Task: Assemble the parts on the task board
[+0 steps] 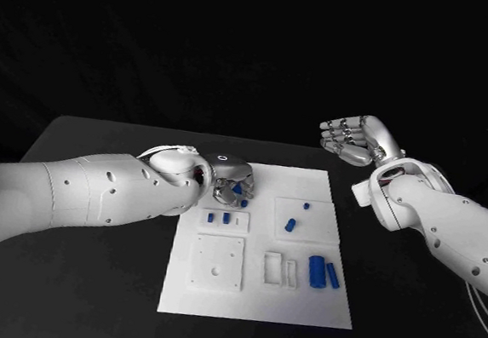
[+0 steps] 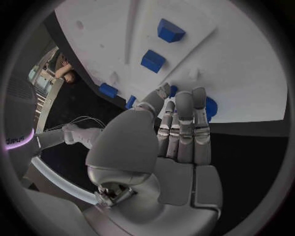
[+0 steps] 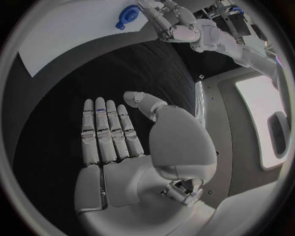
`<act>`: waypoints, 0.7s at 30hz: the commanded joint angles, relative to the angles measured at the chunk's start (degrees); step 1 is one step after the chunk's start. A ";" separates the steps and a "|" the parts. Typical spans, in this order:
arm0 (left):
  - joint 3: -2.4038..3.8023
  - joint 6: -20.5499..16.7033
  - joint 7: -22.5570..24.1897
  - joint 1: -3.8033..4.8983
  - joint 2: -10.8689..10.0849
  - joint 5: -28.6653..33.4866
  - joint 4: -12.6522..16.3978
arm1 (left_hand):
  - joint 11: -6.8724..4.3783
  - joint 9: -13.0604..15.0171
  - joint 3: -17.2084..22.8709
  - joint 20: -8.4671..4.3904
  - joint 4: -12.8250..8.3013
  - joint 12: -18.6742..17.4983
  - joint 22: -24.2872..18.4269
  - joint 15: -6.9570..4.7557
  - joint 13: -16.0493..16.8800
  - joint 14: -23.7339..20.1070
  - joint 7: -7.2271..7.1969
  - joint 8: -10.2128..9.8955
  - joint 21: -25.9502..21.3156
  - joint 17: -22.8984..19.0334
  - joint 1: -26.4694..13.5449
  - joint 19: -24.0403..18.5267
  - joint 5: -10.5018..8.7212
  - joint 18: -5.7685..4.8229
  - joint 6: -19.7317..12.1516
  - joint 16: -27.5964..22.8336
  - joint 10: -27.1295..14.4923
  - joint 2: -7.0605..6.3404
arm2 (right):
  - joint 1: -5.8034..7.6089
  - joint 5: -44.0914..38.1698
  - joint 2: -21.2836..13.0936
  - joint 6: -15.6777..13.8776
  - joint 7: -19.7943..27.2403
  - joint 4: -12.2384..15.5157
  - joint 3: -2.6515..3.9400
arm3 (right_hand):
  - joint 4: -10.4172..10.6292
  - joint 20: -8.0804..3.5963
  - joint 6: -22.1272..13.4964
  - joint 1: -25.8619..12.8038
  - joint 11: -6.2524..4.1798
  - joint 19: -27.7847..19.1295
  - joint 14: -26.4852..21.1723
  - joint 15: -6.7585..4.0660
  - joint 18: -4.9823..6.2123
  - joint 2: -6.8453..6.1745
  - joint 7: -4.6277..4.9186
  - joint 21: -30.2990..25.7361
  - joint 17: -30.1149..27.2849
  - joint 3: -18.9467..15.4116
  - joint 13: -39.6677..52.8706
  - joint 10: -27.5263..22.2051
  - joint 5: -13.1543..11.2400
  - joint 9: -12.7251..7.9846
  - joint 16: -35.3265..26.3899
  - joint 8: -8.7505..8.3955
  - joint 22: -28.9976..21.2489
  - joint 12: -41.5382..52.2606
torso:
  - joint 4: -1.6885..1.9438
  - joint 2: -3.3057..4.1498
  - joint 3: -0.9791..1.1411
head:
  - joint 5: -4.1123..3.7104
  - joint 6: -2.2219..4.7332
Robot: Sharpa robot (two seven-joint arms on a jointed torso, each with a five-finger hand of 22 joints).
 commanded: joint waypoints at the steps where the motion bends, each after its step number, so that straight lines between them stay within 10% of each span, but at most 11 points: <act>1: 0.04 0.62 -0.67 -0.13 0.32 -0.69 -0.21 | 0.07 0.01 0.37 -0.02 0.08 -0.10 1.26 0.15 -0.07 0.08 0.36 -0.32 0.36 -0.08 -0.61 -0.11 -0.66 0.48 -0.08 0.39 0.44 0.33 | -0.02 1.19 -0.09 -1.16 1.72 0.24 0.04 | 0.13 0.09 -0.07 -0.49 0.22 -0.35 -0.30 0.21 1.18 0.23 0.21 0.08 -0.07 -0.34 -0.08 -0.28 0.44 -0.03 -0.19 -0.08 -0.05 -0.38 | 0.01 0.00 0.02 | -0.12 0.07; 21: 0.04 2.15 -0.48 -0.59 1.49 -0.31 -2.01 | -0.93 0.00 0.19 -0.54 2.60 -0.05 0.78 -0.44 -0.05 0.35 -0.42 -0.33 1.07 0.00 -1.68 0.23 -3.78 -0.33 -0.18 2.65 3.09 0.90 | -0.02 1.81 -0.12 -0.75 1.56 0.45 0.05 | 0.27 0.08 0.01 -0.73 0.23 -0.34 -0.25 0.23 1.17 0.37 0.20 0.10 -0.06 -0.63 -0.08 -0.21 0.74 -0.01 -0.17 -0.06 -0.04 -0.35 | 0.03 -0.03 -0.01 | -0.21 0.08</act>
